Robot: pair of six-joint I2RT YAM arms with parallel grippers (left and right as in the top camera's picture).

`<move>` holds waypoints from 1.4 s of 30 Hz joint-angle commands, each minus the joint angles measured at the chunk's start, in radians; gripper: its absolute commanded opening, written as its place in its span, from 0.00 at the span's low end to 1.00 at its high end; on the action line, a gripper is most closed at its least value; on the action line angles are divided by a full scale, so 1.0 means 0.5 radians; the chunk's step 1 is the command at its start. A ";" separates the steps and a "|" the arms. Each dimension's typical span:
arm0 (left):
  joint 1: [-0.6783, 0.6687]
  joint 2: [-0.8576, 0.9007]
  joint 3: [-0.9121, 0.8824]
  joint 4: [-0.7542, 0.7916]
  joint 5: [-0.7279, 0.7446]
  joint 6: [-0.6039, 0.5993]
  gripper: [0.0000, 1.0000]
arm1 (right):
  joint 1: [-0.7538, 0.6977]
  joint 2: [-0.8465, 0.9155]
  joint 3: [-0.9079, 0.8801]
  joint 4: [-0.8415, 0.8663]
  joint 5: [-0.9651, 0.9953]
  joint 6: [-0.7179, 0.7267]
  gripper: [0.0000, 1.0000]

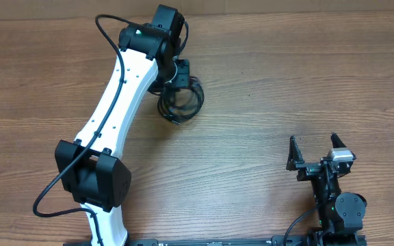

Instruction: Untangle cables

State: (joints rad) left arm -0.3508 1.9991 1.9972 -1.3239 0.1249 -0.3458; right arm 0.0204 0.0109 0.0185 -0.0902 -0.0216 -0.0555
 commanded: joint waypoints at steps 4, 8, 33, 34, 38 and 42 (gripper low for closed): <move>0.032 0.004 0.023 -0.050 -0.491 -0.320 0.04 | 0.005 -0.016 -0.021 0.011 0.011 0.011 1.00; 0.007 0.004 0.002 -0.137 -0.730 -0.506 0.04 | 0.005 -0.016 -0.021 0.011 0.011 0.011 1.00; -0.008 0.070 0.000 -0.098 -0.314 -0.323 0.04 | 0.005 -0.016 -0.021 0.011 0.011 0.011 1.00; -0.018 0.071 0.000 -0.116 -0.461 -0.410 0.04 | 0.005 -0.016 -0.021 0.011 0.011 0.011 1.00; -0.034 0.071 -0.001 -0.224 -0.807 -0.536 0.05 | 0.005 -0.016 -0.021 0.011 0.011 0.011 1.00; -0.030 0.071 -0.001 -0.319 -1.001 -0.555 0.05 | 0.005 -0.016 -0.021 0.011 0.011 0.011 1.00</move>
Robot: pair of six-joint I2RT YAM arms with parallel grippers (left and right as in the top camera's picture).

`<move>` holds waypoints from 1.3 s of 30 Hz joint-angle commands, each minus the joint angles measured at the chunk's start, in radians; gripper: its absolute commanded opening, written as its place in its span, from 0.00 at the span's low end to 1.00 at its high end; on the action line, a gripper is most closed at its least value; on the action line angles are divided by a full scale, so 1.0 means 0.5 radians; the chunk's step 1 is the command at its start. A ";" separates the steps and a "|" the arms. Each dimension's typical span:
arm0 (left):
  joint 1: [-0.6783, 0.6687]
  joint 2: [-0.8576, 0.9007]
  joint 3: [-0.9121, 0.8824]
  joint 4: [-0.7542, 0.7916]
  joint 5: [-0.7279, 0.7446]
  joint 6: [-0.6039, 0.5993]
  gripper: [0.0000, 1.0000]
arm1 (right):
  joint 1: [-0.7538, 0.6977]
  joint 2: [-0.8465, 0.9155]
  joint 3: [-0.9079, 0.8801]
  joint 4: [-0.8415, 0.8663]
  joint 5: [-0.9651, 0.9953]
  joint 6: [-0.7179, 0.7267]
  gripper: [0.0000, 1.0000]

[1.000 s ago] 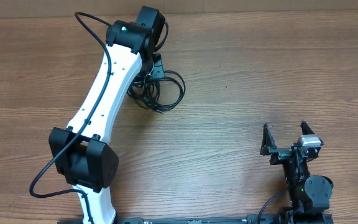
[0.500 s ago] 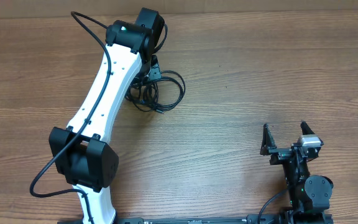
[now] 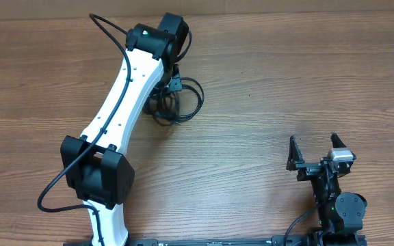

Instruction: Untangle cables

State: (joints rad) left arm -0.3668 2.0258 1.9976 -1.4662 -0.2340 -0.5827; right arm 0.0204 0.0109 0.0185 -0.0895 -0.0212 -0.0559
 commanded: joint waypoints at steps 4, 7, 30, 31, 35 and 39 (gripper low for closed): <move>0.031 0.018 -0.002 -0.130 -0.514 -0.190 0.08 | 0.005 -0.016 -0.021 0.010 0.010 0.012 1.00; 0.069 0.018 -0.002 -0.168 -0.558 -0.188 0.14 | 0.005 -0.016 -0.021 0.010 0.010 0.012 1.00; 0.159 0.018 -0.005 0.089 0.529 0.275 0.31 | 0.005 -0.016 -0.021 0.010 0.010 0.012 1.00; 0.151 0.018 -0.011 0.132 0.636 0.344 0.30 | 0.005 -0.016 -0.021 0.010 0.010 0.012 1.00; 0.101 0.018 -0.062 0.279 0.813 0.485 0.33 | 0.005 -0.016 -0.021 0.010 0.011 0.012 1.00; 0.053 0.018 -0.170 0.416 0.816 0.484 0.34 | 0.005 -0.016 -0.021 0.010 0.010 0.012 1.00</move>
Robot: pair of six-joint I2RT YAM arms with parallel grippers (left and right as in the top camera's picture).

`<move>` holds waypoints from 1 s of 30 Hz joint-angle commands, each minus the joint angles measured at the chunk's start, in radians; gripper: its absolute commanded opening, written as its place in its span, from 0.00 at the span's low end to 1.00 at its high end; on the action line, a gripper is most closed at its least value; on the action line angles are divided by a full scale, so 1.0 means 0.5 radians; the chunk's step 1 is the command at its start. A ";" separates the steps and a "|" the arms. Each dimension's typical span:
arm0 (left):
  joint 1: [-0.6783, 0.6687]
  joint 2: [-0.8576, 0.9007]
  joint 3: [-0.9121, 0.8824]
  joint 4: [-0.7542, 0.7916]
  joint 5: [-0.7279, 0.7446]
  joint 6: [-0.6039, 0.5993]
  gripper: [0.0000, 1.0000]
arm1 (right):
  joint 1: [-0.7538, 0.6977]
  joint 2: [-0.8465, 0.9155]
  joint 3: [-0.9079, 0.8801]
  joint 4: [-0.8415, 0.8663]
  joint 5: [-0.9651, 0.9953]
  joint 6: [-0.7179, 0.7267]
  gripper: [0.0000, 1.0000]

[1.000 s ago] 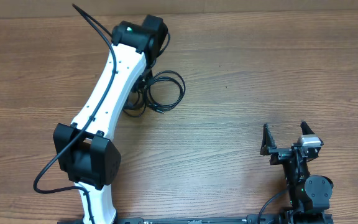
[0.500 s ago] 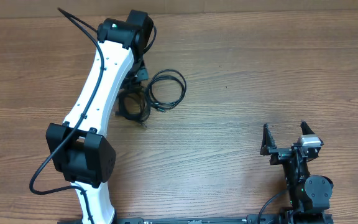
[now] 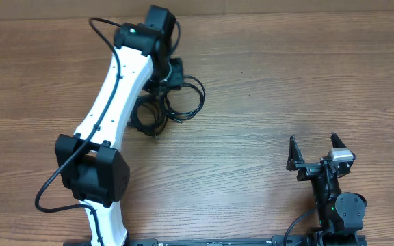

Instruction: Untangle cables

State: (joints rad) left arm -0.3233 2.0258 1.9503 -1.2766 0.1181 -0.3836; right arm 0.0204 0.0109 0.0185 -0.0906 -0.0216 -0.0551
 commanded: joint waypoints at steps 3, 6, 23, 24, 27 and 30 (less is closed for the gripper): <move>-0.082 0.018 -0.204 0.160 0.111 0.086 0.35 | 0.005 -0.016 -0.021 0.012 0.011 0.011 1.00; -0.131 0.018 -0.347 0.285 0.110 0.079 0.42 | 0.005 -0.016 -0.021 0.012 0.011 0.011 1.00; -0.194 0.023 -0.986 1.122 -0.049 -0.017 0.58 | 0.005 -0.016 -0.021 0.012 0.011 0.011 1.00; -0.194 0.023 -1.009 1.157 -0.050 -0.002 0.59 | 0.005 -0.016 -0.021 0.012 0.011 0.011 1.00; -0.194 0.026 -1.067 1.241 -0.065 0.101 0.61 | 0.005 -0.016 -0.021 0.012 0.011 0.011 1.00; -0.194 0.028 -1.127 1.287 -0.159 0.103 0.63 | 0.005 -0.016 -0.021 0.012 0.011 0.011 1.00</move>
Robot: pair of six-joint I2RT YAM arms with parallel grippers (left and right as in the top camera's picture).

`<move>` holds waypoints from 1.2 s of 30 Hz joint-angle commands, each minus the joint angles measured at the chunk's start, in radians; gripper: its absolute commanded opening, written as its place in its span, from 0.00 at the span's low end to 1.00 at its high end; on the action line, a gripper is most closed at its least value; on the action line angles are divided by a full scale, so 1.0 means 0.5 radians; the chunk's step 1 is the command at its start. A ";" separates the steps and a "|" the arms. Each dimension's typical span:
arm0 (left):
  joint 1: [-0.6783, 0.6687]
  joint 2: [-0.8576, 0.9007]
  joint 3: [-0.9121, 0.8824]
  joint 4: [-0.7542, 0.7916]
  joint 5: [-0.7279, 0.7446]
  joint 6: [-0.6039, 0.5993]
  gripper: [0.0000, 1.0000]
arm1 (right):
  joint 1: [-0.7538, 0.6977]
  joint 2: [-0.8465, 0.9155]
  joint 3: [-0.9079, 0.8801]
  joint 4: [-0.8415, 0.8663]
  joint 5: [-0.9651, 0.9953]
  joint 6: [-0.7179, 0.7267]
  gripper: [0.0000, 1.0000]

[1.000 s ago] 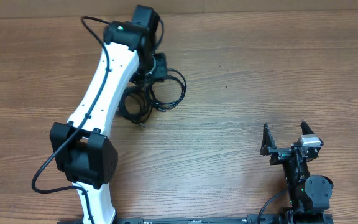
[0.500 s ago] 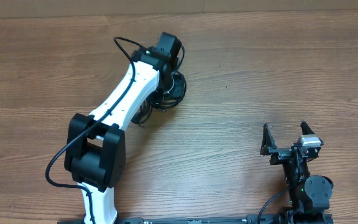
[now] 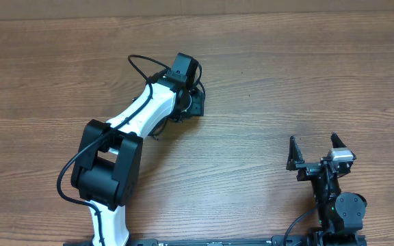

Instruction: Untangle cables

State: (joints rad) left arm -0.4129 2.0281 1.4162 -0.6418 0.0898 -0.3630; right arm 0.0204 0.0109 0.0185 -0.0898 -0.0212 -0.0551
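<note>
The black cables (image 3: 202, 91) lie at the upper middle of the wooden table, almost wholly covered by my left arm. Only a short arc shows to the right of the wrist, and a small end (image 3: 156, 134) pokes out below the forearm. My left gripper (image 3: 193, 107) points down onto the bundle; its fingers are dark against the cable and I cannot make out their state. My right gripper (image 3: 313, 147) stands open over the lower right of the table, far from the cables, with nothing between its fingers.
The wooden table (image 3: 286, 75) carries nothing else in view. The left arm's elbow (image 3: 104, 167) is folded low at the lower left, and its own black lead (image 3: 139, 65) loops above the forearm. The right arm's base sits at the bottom right edge.
My left arm has folded back, its elbow lower and its wrist further right, over the right-hand loops. The second loop that lay spread to the left is now hidden under the forearm. Right arm unmoved.
At first my left gripper stood on one tight black bundle. Then the bundle looked looser, with a loop out to the right. Then two separate loops lay side by side. Now the arm covers nearly all of them. My right gripper stayed open and still throughout.
</note>
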 commanded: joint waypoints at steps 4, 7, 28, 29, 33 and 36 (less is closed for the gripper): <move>-0.014 0.024 -0.131 0.028 -0.243 0.061 0.54 | 0.005 -0.016 -0.021 0.011 0.010 0.011 1.00; -0.014 0.024 -0.169 0.024 -0.276 0.061 0.48 | 0.005 -0.016 -0.021 0.011 0.010 0.011 1.00; -0.009 0.011 0.449 -0.723 -0.149 -0.074 0.04 | 0.005 -0.016 -0.021 0.011 0.010 0.011 1.00; -0.009 0.011 0.516 -0.790 -0.149 -0.075 0.04 | 0.005 -0.016 -0.021 0.011 0.010 0.011 1.00; -0.009 0.011 0.758 -1.039 -0.134 -0.103 0.04 | 0.005 -0.016 -0.021 0.011 0.010 0.011 1.00; -0.009 0.011 0.787 -1.102 -0.078 -0.104 0.62 | 0.005 -0.016 -0.021 0.011 0.010 0.011 1.00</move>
State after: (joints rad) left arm -0.4175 2.0312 1.7878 -1.1736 0.0219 -0.3939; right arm 0.0204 0.0109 0.0185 -0.0898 -0.0216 -0.0555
